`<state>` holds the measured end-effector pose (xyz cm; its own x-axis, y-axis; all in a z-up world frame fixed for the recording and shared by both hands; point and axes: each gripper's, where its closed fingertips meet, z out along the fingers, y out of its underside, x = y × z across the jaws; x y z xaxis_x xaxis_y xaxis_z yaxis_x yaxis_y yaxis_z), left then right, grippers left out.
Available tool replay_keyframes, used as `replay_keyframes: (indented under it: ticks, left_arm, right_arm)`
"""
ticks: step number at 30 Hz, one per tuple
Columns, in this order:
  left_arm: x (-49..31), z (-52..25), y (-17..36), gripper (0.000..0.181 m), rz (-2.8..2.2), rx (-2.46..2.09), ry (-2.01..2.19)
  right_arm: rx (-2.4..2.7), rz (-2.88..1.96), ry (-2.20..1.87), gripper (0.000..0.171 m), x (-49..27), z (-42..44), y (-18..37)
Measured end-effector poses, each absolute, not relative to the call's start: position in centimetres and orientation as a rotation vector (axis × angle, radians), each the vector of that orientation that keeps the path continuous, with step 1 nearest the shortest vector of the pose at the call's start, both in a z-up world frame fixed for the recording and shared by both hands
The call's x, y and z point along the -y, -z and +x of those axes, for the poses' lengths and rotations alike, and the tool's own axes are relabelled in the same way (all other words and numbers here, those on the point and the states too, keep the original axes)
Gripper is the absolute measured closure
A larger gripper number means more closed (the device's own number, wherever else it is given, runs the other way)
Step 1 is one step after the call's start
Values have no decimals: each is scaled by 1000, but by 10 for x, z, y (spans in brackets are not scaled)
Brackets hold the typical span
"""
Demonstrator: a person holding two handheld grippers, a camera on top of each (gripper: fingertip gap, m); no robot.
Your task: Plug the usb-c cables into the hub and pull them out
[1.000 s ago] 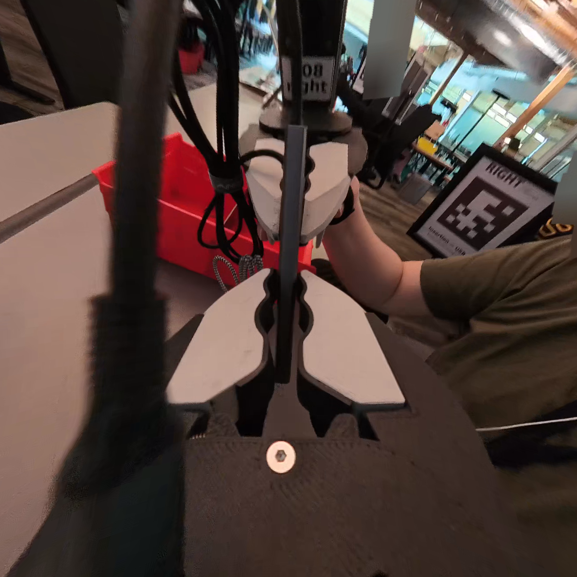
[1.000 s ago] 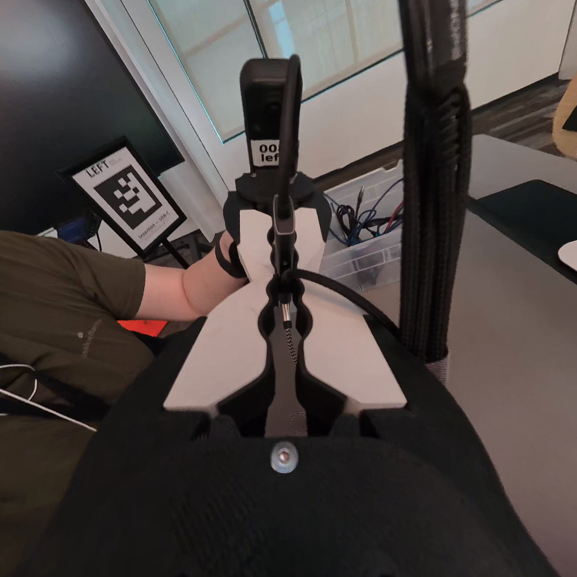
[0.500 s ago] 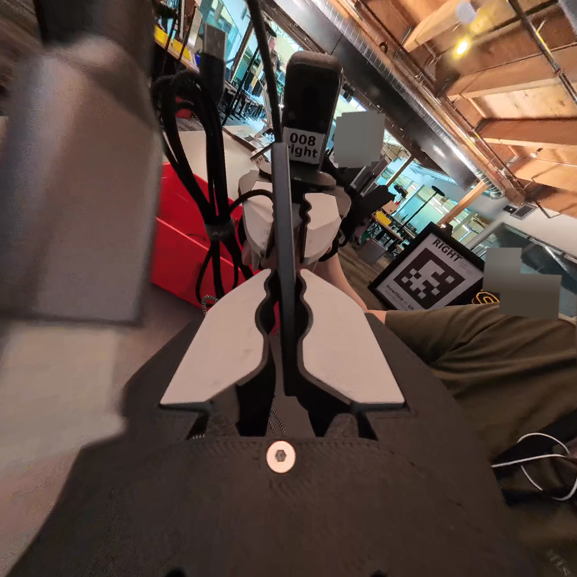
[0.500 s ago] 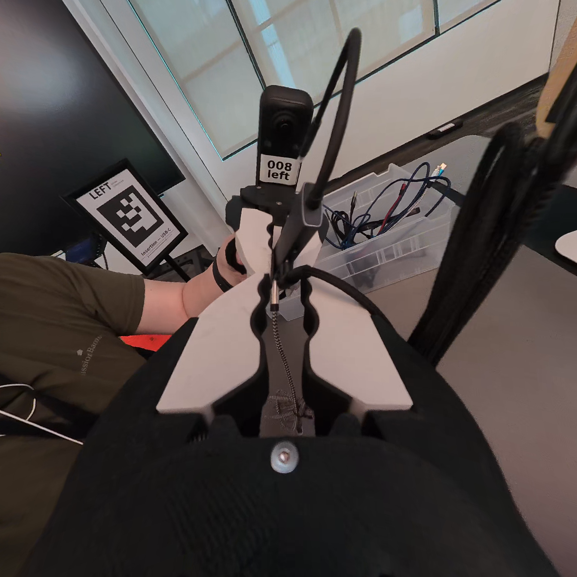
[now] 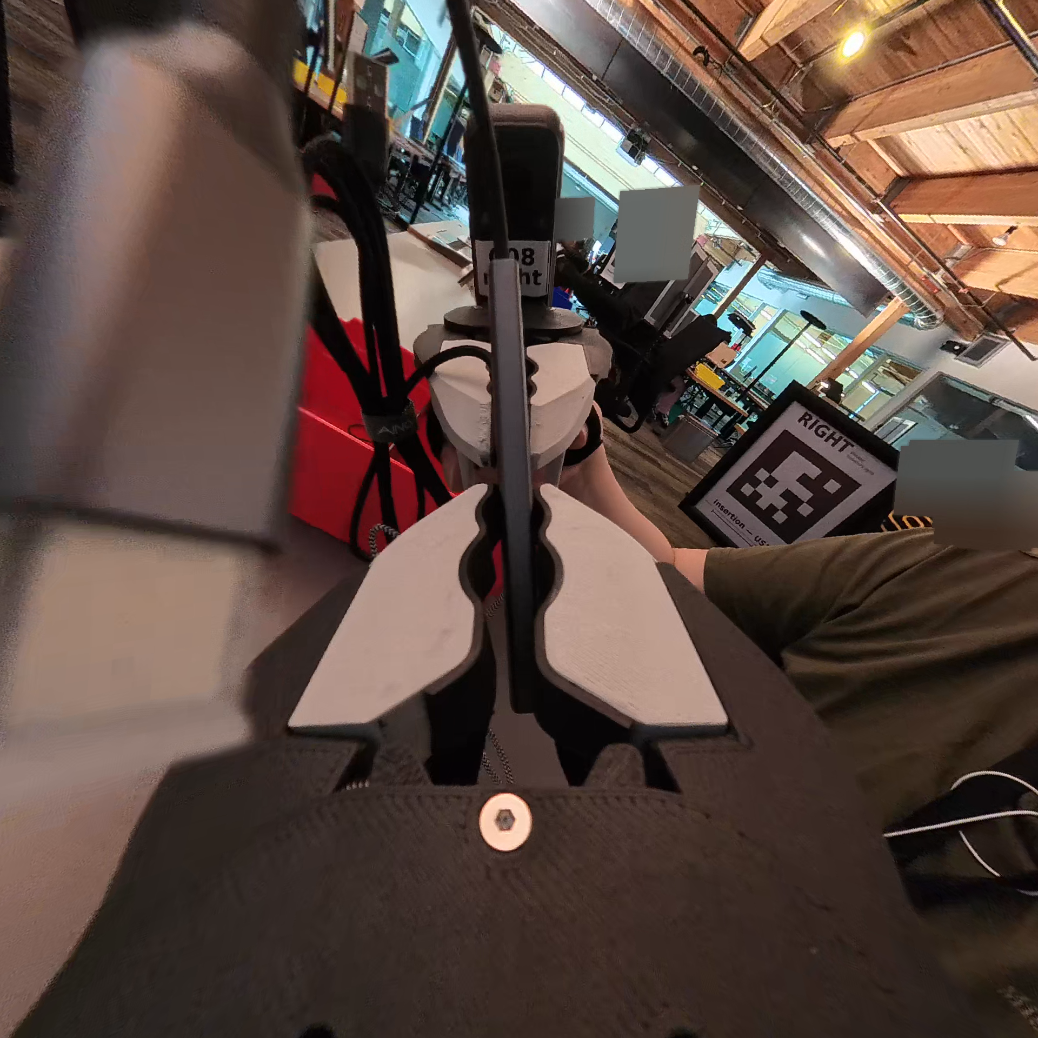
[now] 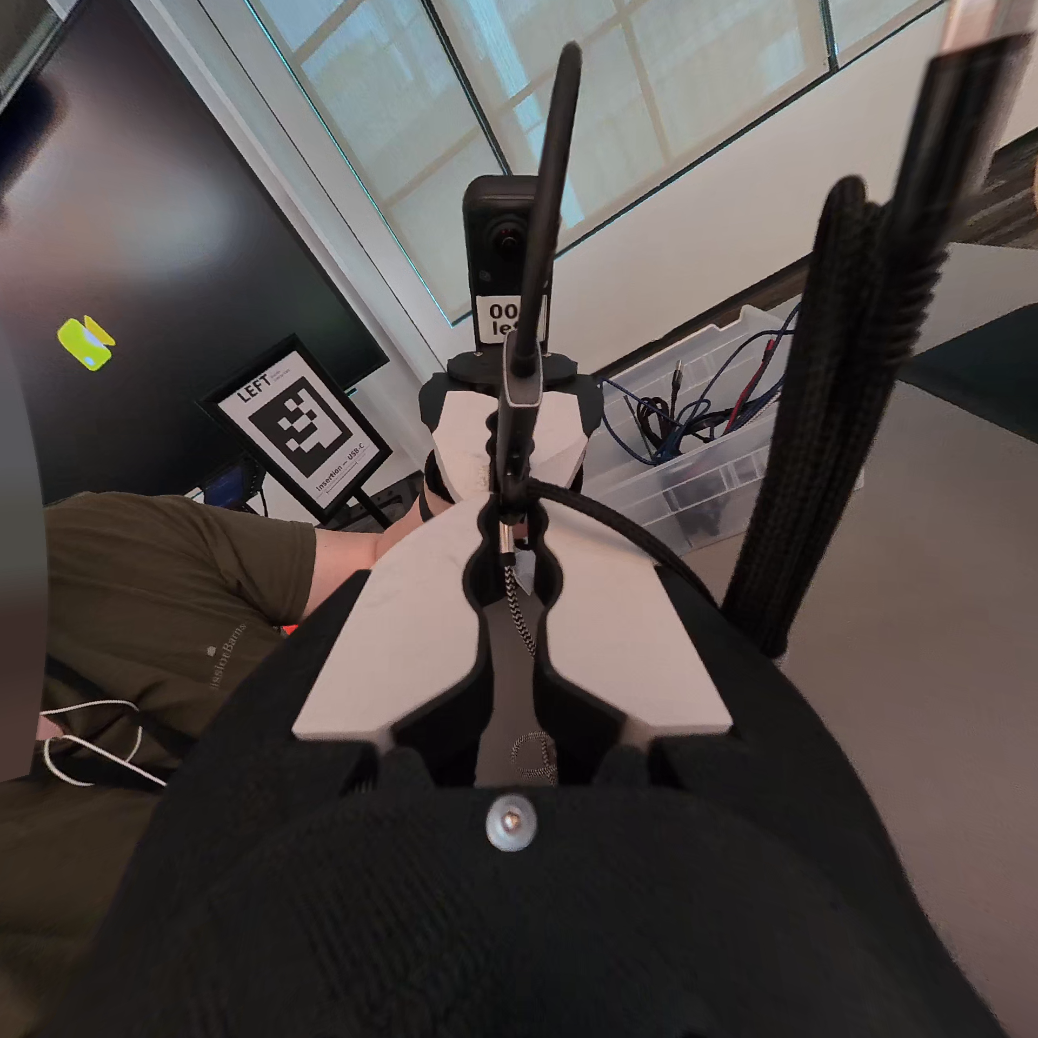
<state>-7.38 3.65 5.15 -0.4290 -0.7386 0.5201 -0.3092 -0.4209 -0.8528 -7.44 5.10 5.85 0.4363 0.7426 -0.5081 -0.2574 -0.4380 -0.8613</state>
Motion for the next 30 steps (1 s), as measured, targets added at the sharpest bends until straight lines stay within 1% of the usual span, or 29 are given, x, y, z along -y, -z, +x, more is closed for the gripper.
replay_keyframes:
  ticks: [6,8,9,12,14,15,19,20,26,30]
  left_arm:
    - [-37,-76,-50,171,-1425,-1540,1810]
    - [-38,-78,-55,160,-1400,-1533,1788]
    - [-39,-78,-56,158,-1391,-1528,1785]
    - [-37,-77,-47,167,-1407,-1585,1727]
    - [-39,-77,-49,167,-1403,-1559,1755]
    - [-40,-77,-51,171,-1400,-1545,1776]
    - [-40,-78,-50,170,-1407,-1550,1802]
    - [-39,-79,-52,172,-1405,-1547,1807]
    - [-43,-84,-68,173,-1390,-1450,1918]
    - [-45,-84,-69,173,-1395,-1441,1905]
  right_arm:
    - [469,-1692,-1170,163,-49,-76,-54]
    - [515,-1740,-1113,163,-48,-78,-48]
    - [533,-1764,-1080,162,-48,-80,-44]
    - [560,-1784,-1052,162,-48,-85,-42]
    - [569,-1801,-1025,162,-48,-84,-39]
    - [577,-1801,-1021,162,-47,-84,-39]
    - [592,-1808,-1000,162,-47,-86,-38]
    - [593,-1796,-1011,162,-46,-86,-40]
    - [555,-1642,-1074,158,-49,-94,-58]
    - [528,-1646,-1102,162,-51,-94,-58]
